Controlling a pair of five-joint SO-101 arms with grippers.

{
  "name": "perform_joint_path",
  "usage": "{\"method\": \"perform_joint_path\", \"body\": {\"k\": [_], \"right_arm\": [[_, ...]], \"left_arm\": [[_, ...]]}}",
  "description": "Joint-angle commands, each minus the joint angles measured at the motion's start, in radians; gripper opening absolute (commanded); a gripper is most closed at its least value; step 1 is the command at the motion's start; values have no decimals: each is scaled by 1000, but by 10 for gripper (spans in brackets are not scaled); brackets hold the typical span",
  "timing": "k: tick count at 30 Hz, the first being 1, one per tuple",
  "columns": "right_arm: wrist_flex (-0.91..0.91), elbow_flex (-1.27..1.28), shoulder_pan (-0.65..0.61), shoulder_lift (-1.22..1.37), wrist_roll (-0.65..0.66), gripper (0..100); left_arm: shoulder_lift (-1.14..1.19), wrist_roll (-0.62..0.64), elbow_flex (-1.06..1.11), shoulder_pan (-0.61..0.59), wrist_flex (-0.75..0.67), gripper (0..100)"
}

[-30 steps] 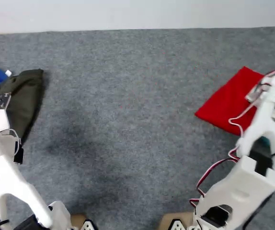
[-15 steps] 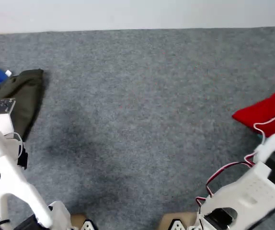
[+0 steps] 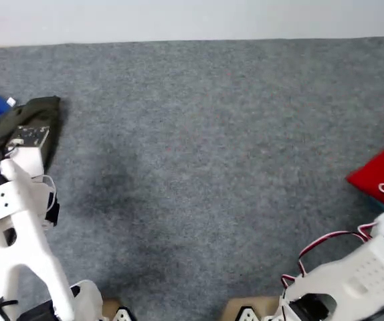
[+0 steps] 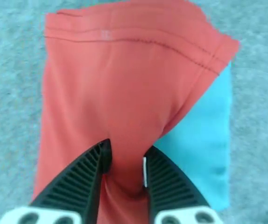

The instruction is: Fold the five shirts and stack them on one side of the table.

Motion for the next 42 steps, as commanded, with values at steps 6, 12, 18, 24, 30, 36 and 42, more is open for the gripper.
{"method": "perform_joint_path", "body": {"k": [6, 12, 18, 24, 30, 36, 42], "right_arm": [[-107, -69, 105, 73, 66, 9], [-150, -69, 127, 174, 80, 17], [-122, -71, 127, 176, 72, 236], [-122, -71, 107, 21, 71, 264], [-54, -64, 59, -85, 41, 263], [-111, -63, -24, 25, -3, 263], [-389, -69, -67, 272, 0, 263]], "left_arm": [[-34, 12, -5, 9, 21, 3], [-34, 12, -5, 9, 21, 3], [-34, 11, -5, 9, 21, 3], [-34, 11, -5, 9, 20, 3], [-34, 11, -5, 11, 15, 3], [-34, 11, -5, 11, 14, 3], [-34, 11, -5, 8, 20, 3]]}}
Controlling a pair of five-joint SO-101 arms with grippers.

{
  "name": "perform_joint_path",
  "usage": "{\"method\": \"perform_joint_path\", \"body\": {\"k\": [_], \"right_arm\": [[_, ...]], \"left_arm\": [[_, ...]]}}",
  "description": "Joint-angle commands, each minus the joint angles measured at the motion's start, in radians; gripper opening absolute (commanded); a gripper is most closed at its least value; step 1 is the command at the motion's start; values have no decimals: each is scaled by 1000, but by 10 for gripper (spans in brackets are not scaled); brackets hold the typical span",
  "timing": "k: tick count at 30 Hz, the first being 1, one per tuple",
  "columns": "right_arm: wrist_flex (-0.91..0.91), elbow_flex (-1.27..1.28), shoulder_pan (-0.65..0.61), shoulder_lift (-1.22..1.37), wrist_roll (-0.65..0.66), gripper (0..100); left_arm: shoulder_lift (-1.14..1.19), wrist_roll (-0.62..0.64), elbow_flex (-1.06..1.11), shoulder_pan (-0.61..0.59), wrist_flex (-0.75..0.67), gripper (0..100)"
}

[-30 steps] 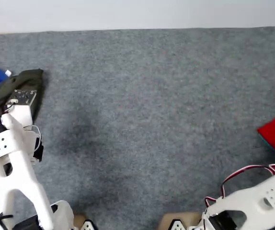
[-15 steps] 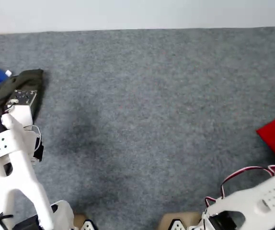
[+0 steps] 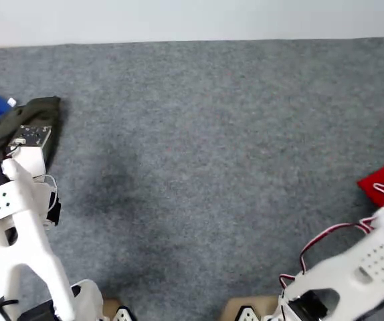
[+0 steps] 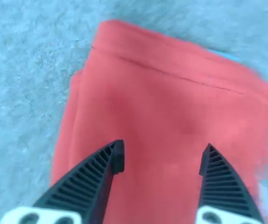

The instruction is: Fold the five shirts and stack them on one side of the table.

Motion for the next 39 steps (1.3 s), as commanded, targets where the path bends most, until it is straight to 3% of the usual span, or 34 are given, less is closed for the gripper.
{"method": "perform_joint_path", "body": {"k": [1, 15, 26, 35, 39], "right_arm": [[-147, -68, -33, 90, -8, 263], [-216, -68, -54, -91, 35, 263], [-555, -69, -102, 197, 72, 262], [-559, -77, -102, 125, 109, 262], [-532, -77, -102, 5, 51, 262]], "left_arm": [[-34, 9, -5, 5, 20, 3], [-34, 6, -5, 3, 21, 3], [-34, 6, -5, 3, 21, 3], [-34, 5, -5, 3, 21, 3], [-34, 5, -7, 3, 21, 3]]}}
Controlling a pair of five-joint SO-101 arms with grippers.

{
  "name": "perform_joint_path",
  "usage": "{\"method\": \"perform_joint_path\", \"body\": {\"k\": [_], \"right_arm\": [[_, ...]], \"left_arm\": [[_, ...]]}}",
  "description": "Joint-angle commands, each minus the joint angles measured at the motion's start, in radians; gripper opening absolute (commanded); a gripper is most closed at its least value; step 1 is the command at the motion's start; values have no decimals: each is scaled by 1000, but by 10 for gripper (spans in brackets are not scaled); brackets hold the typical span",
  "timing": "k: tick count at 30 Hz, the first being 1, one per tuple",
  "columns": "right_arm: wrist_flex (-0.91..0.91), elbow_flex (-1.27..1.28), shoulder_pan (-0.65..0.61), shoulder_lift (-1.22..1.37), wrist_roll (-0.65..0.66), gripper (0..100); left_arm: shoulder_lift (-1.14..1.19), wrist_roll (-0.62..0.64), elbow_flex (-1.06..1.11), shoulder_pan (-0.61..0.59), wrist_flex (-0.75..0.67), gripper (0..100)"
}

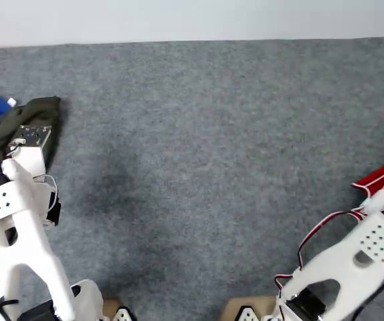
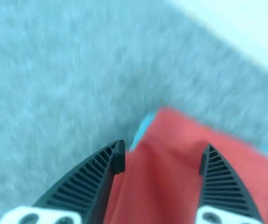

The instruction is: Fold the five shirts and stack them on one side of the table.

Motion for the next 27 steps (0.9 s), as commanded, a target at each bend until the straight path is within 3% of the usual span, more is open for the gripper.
{"method": "perform_joint_path", "body": {"k": [1, 5, 12, 21, 27], "right_arm": [[41, -77, -10, -189, -60, 262], [205, -77, -31, -343, -117, 262], [657, -77, -125, -555, -120, 262], [1244, -75, -300, -633, -28, 262], [1498, -72, -374, -648, -6, 262]], "left_arm": [[-34, 5, -7, 3, 21, 3], [-34, 5, -12, 3, 21, 3], [-83, 5, -15, 6, 18, 3], [-322, 5, -45, 8, 18, 4], [-341, 5, -41, 5, 15, 5]]}}
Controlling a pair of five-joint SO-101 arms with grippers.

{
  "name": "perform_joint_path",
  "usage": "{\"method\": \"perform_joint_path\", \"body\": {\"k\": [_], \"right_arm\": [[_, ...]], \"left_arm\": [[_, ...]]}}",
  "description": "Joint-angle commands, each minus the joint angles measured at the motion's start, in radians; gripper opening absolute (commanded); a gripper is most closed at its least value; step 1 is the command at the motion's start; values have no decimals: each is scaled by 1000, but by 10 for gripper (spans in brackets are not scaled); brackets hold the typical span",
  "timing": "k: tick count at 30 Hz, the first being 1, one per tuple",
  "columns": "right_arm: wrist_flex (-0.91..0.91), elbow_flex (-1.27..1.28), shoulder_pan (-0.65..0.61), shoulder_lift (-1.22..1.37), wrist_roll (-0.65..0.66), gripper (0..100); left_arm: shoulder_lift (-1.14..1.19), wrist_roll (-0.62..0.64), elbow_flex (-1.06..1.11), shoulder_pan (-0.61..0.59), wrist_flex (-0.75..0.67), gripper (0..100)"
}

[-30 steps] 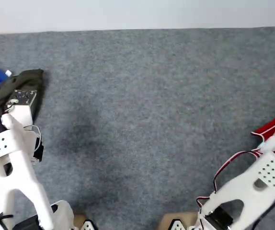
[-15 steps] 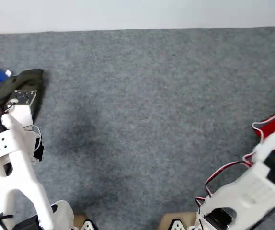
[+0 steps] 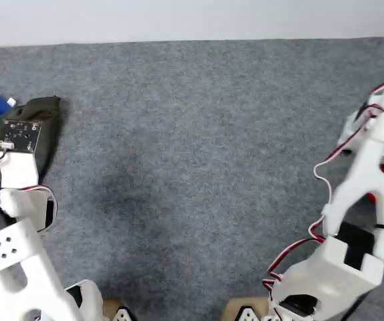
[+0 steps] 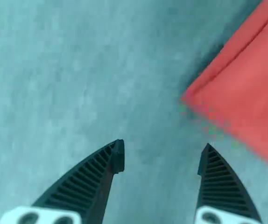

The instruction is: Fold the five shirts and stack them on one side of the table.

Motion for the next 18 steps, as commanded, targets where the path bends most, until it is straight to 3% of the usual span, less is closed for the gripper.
{"method": "perform_joint_path", "body": {"k": [1, 8, 12, 18], "right_arm": [[99, -63, -36, -73, 58, 262], [99, 210, -96, -317, 315, 262], [99, 450, -116, -504, 322, 262], [96, 723, -119, -697, 322, 262]], "left_arm": [[-20, 3, -35, 5, 11, 5], [40, -72, -48, 3, -43, 77], [229, -72, -179, -18, -87, 84], [611, -86, -544, -23, -58, 88]]}}
